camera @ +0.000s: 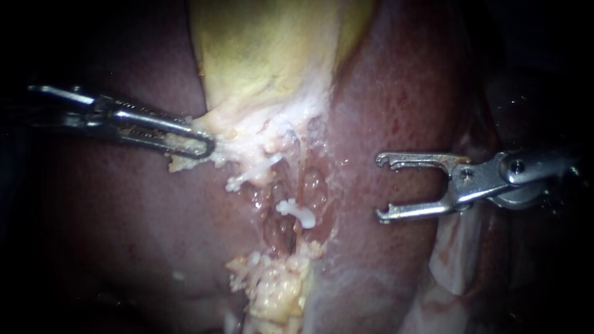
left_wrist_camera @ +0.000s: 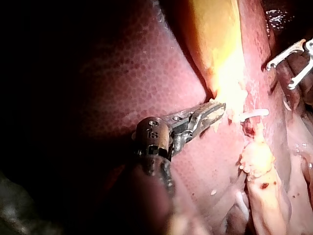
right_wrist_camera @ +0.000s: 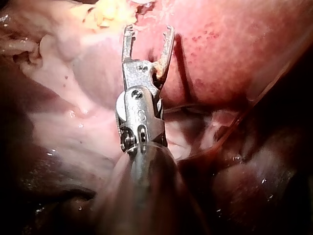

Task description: Going back first clip right tube

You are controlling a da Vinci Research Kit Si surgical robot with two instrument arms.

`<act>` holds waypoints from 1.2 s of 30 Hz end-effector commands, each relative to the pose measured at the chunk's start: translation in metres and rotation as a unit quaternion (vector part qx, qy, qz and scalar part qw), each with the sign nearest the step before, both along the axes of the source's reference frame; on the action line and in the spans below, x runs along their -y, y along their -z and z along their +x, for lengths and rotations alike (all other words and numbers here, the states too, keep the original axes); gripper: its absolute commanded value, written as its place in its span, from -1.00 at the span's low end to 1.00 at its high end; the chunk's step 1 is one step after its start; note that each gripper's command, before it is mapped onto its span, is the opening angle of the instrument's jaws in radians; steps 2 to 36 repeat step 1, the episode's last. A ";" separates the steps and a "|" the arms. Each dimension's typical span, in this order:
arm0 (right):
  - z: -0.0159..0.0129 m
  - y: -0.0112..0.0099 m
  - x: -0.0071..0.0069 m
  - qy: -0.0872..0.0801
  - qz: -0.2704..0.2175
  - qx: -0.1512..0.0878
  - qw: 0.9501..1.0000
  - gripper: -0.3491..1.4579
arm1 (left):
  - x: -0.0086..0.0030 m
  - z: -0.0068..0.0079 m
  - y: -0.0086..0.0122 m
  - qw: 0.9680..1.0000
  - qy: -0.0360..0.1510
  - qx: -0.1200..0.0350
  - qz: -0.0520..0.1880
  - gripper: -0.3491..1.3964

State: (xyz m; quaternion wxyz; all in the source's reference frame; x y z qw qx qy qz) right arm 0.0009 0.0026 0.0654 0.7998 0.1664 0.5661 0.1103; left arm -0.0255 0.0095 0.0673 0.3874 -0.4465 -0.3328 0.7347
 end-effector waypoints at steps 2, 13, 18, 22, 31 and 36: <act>0.0000 0.0000 0.0000 0.000 0.000 0.000 1.000 -0.06 | 0.0000 0.0000 0.0000 1.000 0.000 0.000 0.000 -1.00; 0.0000 0.0000 0.0000 0.000 0.000 0.000 1.000 -0.06 | 0.0000 0.0000 0.0000 1.000 0.000 0.000 0.000 -1.00; 0.0000 0.0000 0.0000 0.000 0.000 0.000 1.000 -0.06 | 0.0000 0.0000 0.0000 1.000 0.000 0.000 0.000 -1.00; 0.0000 0.0000 0.0000 0.000 0.000 0.000 1.000 -0.06 | 0.0000 0.0000 0.0000 1.000 0.000 0.000 0.000 -1.00; 0.0000 0.0000 0.0000 0.000 0.000 0.000 1.000 -0.06 | 0.0000 0.0000 0.0000 1.000 0.000 0.000 0.000 -1.00; 0.0000 0.0000 0.0000 0.000 0.000 0.000 1.000 -0.06 | 0.0000 0.0000 0.0000 1.000 0.000 0.000 0.000 -1.00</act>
